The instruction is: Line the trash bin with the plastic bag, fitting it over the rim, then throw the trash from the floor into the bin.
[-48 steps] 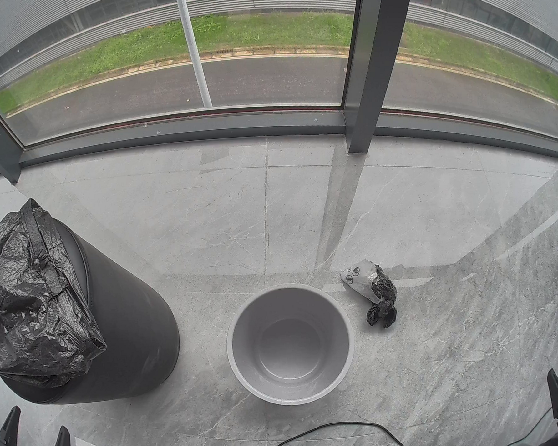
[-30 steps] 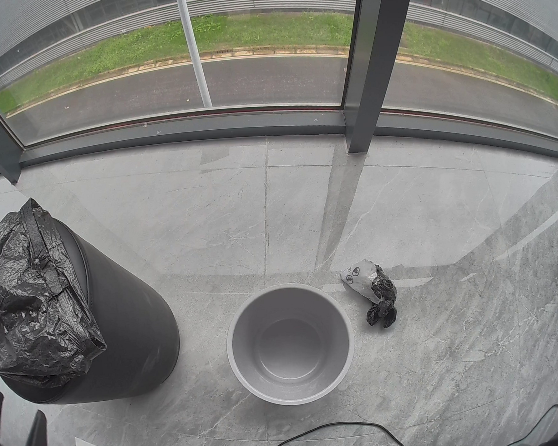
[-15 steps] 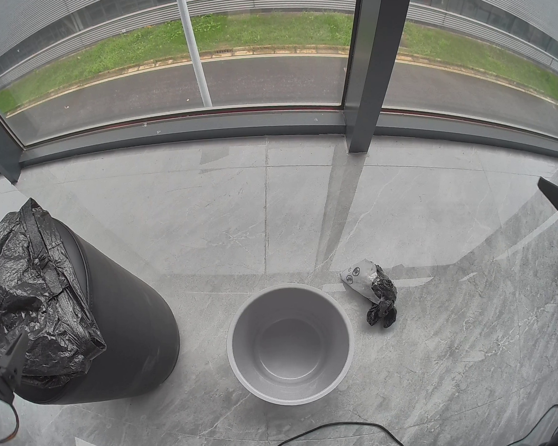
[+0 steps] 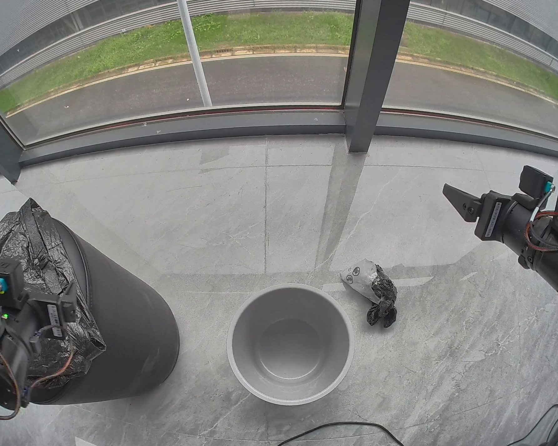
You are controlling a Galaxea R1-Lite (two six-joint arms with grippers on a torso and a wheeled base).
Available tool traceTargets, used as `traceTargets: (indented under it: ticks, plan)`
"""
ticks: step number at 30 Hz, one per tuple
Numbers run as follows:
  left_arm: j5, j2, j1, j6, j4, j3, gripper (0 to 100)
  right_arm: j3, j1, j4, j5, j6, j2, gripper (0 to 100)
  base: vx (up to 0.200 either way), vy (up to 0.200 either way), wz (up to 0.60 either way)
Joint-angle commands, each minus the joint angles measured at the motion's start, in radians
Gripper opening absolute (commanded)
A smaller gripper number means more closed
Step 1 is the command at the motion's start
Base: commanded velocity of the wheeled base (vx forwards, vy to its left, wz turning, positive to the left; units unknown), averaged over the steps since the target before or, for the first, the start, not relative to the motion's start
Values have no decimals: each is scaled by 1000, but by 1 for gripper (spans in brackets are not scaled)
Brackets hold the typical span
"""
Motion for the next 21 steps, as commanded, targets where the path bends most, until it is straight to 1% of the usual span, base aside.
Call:
traceTargets:
  ticks: [1, 4, 7, 9, 10, 11, 12, 16, 18, 21]
  plan:
    - [85, 149, -120, -9, -79, 27, 100, -5, 22, -21, -16, 1, 50, 100, 0, 0, 0]
    - [135, 152, -149, -9, -82, 56, 100, -7, 19, -21, -14, 4, 55, 100, 0, 0, 0]
    - [148, 152, -163, -9, -85, 90, 100, -7, 19, -21, -14, 6, 55, 100, 0, 0, 0]
    - [166, 144, -166, -11, -87, 104, 100, -7, 19, -21, -14, 6, 52, 100, 0, 0, 0]
    - [192, 132, -166, -9, -87, 108, 100, -7, 16, -21, -14, 6, 50, 100, 0, 0, 0]
    - [192, 132, -166, -9, -87, 108, 100, -7, 16, -21, -14, 6, 50, 100, 0, 0, 0]
    - [215, 107, -166, -8, -85, 107, 100, -8, 12, -21, -14, 6, 50, 100, 0, 0, 0]
    - [229, 77, -166, -8, -81, 127, 100, -8, 7, -21, -13, 7, 58, 100, 0, 0, 0]
    - [251, 66, -169, -9, -82, 156, 100, -8, 7, -21, -13, 7, 56, 100, 0, 0, 0]
    - [254, 55, -175, -9, -82, 177, 100, -8, 6, -21, -13, 7, 55, 100, 0, 0, 0]
